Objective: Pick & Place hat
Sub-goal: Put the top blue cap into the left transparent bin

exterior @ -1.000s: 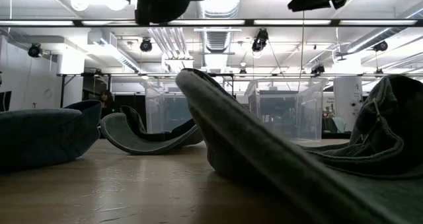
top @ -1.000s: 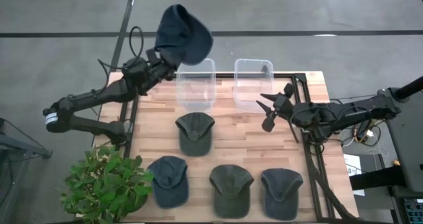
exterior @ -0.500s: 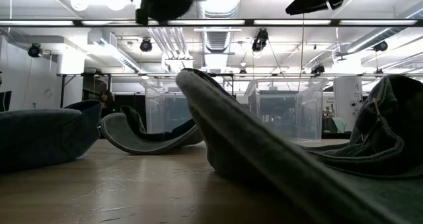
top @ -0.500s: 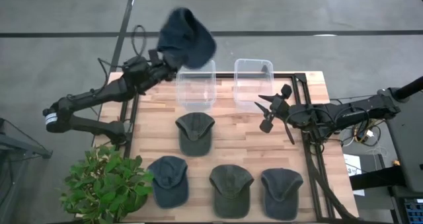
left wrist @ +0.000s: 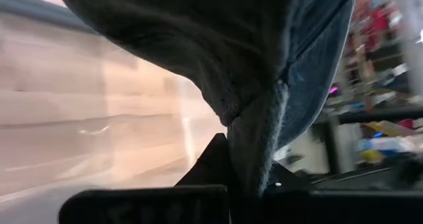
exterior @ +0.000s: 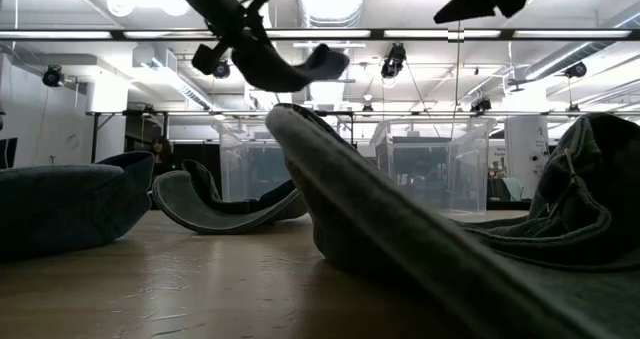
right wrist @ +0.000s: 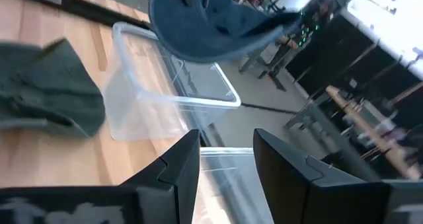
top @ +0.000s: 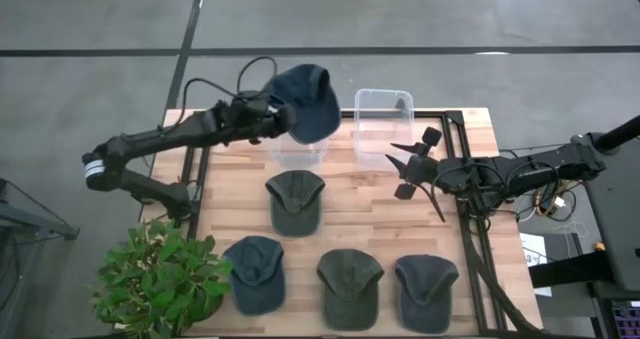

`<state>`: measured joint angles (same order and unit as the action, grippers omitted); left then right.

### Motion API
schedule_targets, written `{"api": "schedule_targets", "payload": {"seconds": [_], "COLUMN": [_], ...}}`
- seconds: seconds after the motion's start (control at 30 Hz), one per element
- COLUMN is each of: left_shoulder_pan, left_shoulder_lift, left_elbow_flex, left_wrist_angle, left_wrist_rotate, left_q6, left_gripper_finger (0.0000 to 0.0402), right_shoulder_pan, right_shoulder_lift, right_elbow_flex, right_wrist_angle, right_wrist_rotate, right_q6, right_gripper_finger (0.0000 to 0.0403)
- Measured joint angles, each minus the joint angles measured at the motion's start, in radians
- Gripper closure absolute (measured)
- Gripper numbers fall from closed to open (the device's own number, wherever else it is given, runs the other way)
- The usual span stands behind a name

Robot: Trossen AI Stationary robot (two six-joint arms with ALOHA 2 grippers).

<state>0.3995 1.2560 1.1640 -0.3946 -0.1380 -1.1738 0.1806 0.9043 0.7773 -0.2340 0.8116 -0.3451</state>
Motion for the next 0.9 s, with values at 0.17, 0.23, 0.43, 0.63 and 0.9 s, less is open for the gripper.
{"api": "schedule_targets", "payload": {"seconds": [0.17,0.23,0.43,0.63,0.9], "left_shoulder_pan": [0.018,0.031,0.094,0.171,0.22], "left_shoulder_lift": [0.097,0.134,0.216,0.257,0.273], "left_elbow_flex": [0.157,0.237,0.433,0.456,0.453], "left_wrist_angle": [-0.212,-0.311,-0.544,-0.597,-0.684], "left_wrist_rotate": [0.008,0.016,0.059,0.176,0.256], "left_q6": [0.094,0.138,0.258,0.313,0.354], "left_gripper_finger": [0.0397,0.0397,0.0397,0.0397,0.0397], "right_shoulder_pan": [0.0,0.0,0.0,0.0,0.0], "right_shoulder_lift": [0.0,-0.001,-0.015,-0.044,-0.091], "right_elbow_flex": [0.0,0.0,0.0,0.0,0.0], "right_wrist_angle": [0.001,0.0,0.0,0.0,-0.01], "right_wrist_rotate": [0.002,0.002,0.002,0.002,0.001], "right_q6": [-0.021,-0.013,0.039,0.039,0.055], "right_gripper_finger": [0.0274,0.0275,0.0271,0.0269,0.028]}}
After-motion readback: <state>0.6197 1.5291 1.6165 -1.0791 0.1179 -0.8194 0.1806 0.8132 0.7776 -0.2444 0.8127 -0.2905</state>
